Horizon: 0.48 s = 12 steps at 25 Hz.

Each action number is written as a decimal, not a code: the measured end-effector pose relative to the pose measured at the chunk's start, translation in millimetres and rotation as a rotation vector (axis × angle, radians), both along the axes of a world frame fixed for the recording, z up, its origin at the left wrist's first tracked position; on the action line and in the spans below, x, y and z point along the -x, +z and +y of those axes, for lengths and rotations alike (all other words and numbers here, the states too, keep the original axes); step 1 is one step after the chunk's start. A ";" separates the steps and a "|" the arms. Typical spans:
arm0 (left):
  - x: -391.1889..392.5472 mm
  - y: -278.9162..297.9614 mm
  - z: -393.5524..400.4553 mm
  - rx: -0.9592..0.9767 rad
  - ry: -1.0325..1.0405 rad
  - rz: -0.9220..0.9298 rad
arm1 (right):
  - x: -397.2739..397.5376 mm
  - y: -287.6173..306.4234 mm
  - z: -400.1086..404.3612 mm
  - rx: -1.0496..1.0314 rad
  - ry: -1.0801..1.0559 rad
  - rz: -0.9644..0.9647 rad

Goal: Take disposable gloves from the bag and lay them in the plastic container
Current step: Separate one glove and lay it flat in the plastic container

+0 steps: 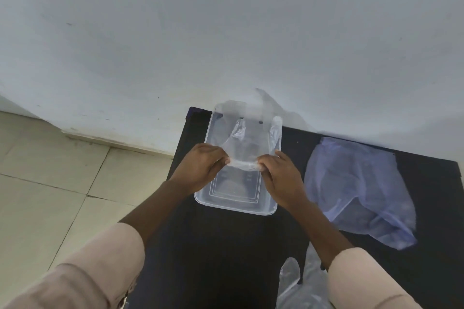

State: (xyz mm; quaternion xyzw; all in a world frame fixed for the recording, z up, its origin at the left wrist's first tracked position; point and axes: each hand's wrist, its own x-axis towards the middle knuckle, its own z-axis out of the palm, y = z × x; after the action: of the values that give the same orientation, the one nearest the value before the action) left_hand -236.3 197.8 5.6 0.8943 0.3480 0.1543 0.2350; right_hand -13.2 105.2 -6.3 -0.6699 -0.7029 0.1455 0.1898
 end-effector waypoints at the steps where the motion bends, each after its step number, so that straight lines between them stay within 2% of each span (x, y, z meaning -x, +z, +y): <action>1: 0.0 -3.1 -0.1 -0.033 -0.024 0.041 | -0.4 -1.3 -0.4 0.005 0.010 -0.042; 4: 4.3 -11.4 -1.5 -0.094 -0.058 0.185 | 1.0 -0.6 -1.1 0.036 0.029 -0.133; 9: 1.1 -10.7 -1.8 -0.035 -0.133 0.342 | 1.6 1.7 -1.0 0.093 0.098 -0.286; 12: 4.0 -11.6 -0.5 -0.046 -0.187 0.436 | 3.4 6.2 -3.4 0.216 0.173 -0.345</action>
State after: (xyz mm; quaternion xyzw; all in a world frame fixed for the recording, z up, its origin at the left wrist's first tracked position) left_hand -240.3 197.3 -6.1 0.9400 0.3025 -0.0571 0.1472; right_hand -16.6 101.8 -0.1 -0.6386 -0.7601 0.1188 -0.0195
